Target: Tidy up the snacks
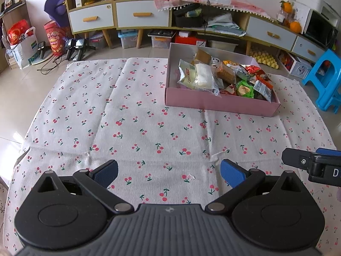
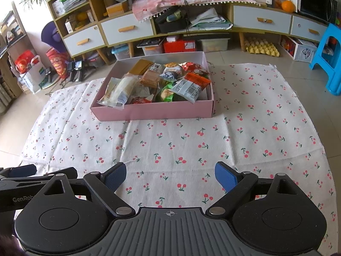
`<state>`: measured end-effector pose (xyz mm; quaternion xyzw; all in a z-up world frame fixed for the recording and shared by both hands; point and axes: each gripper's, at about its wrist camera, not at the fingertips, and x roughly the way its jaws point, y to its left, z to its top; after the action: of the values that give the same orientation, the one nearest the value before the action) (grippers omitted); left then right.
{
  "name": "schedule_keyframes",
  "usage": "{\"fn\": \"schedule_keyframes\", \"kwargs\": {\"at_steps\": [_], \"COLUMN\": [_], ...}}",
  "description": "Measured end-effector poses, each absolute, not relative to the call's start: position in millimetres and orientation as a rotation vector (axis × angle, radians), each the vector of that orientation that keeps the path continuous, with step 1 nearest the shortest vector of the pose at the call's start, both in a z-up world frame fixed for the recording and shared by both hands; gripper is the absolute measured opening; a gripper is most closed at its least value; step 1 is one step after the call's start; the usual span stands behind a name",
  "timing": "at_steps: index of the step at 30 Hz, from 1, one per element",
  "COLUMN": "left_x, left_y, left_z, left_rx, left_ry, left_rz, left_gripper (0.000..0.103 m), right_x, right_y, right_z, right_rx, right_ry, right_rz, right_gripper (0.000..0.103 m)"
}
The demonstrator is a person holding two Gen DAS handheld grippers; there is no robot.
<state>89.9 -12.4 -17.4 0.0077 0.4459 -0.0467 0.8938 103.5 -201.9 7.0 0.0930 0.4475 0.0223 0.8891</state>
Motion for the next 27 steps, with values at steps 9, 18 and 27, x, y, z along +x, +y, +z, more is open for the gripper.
{"fn": "schedule_keyframes", "kwargs": {"at_steps": [9, 18, 27], "left_x": [90.7, 91.0, 91.1], "left_y": [-12.5, -12.0, -11.8], "left_z": [-16.2, -17.3, -17.3], "left_rx": [0.012, 0.011, 0.014], "left_ry": [0.930, 0.933, 0.933], "left_rz": [-0.096, -0.097, -0.094], "left_gripper": [0.102, 0.102, 0.102], "right_x": [103.6, 102.8, 103.3], "right_y": [-202.2, -201.7, -201.8], "right_z": [6.0, 5.7, 6.0], "right_rx": [0.192, 0.193, 0.193], "right_ry": [0.931, 0.932, 0.932], "right_rz": [0.046, 0.047, 0.046], "right_gripper": [0.092, 0.092, 0.092]}}
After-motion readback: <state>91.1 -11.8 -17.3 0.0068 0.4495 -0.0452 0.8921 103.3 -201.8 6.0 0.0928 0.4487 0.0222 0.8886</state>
